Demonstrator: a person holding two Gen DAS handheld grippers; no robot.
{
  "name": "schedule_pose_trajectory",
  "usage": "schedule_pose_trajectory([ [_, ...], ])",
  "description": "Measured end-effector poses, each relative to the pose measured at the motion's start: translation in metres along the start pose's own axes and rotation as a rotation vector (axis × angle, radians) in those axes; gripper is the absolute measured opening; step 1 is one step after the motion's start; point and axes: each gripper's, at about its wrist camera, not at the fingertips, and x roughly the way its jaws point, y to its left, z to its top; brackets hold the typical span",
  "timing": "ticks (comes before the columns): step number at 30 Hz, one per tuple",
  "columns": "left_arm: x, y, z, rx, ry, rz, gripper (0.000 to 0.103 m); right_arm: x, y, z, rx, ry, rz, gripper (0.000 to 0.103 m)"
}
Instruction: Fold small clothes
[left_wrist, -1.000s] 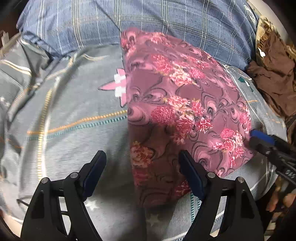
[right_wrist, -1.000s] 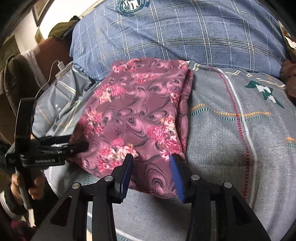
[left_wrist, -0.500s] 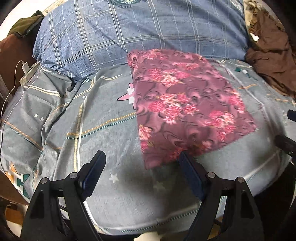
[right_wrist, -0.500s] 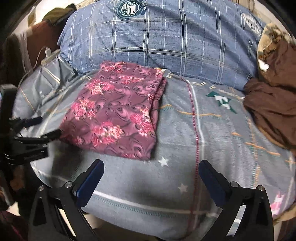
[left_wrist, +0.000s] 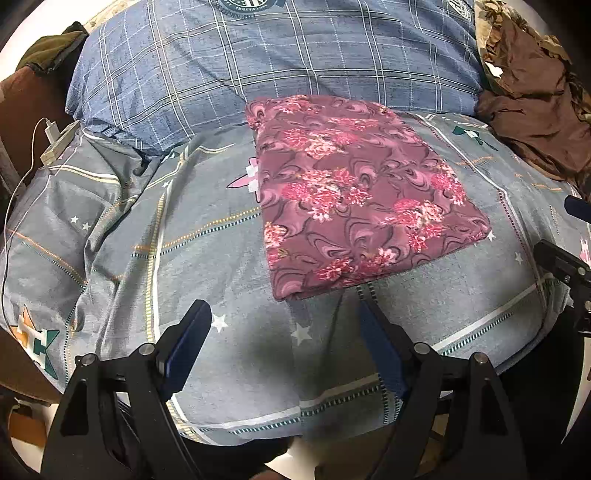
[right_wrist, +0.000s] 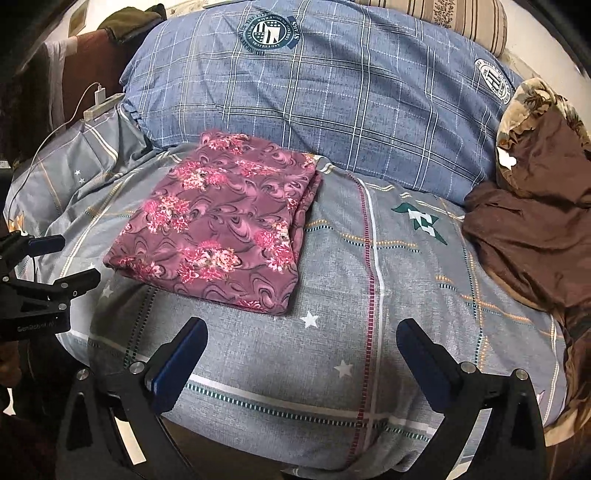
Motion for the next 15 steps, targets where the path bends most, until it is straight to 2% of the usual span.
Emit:
schedule_pose_trajectory([
  [10,0.002,-0.005,-0.001,-0.007,0.019,-0.053,0.082,0.007,-0.001,-0.003,0.018,0.026,0.001,0.103],
  [15,-0.008,-0.007,0.005,0.003,-0.021,-0.074,0.082,0.010,-0.004,-0.001,0.029,0.032,0.005,0.103],
])
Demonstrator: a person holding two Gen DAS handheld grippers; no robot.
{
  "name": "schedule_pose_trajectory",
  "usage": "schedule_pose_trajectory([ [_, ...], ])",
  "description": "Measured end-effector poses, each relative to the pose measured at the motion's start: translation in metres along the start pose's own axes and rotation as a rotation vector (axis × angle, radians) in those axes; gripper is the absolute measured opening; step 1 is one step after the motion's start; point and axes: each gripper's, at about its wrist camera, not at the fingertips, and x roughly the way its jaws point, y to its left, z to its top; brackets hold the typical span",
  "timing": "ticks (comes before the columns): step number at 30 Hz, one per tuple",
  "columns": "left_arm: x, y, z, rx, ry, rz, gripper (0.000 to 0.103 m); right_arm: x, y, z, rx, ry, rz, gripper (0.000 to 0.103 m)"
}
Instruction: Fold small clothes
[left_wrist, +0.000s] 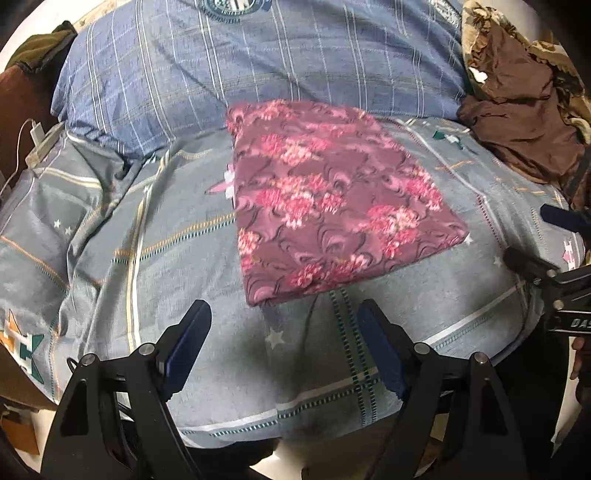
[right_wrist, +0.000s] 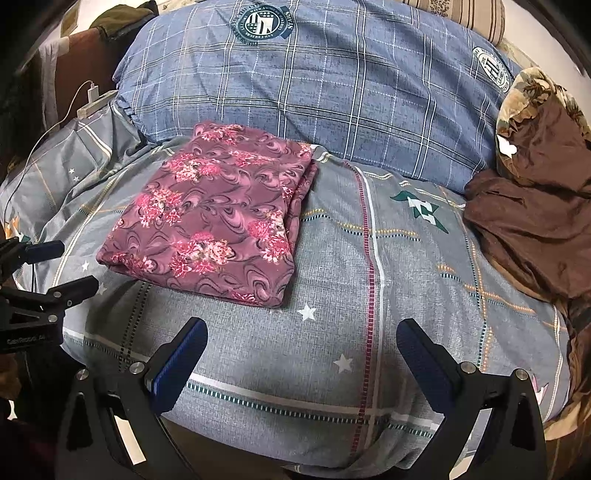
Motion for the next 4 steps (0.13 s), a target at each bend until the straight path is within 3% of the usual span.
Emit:
schedule_pose_trajectory([
  [4,-0.0065,-0.0009,0.0052,0.006,-0.023,-0.010,0.082,0.0017,-0.0016,0.0031,-0.012,0.007,-0.008,0.103],
])
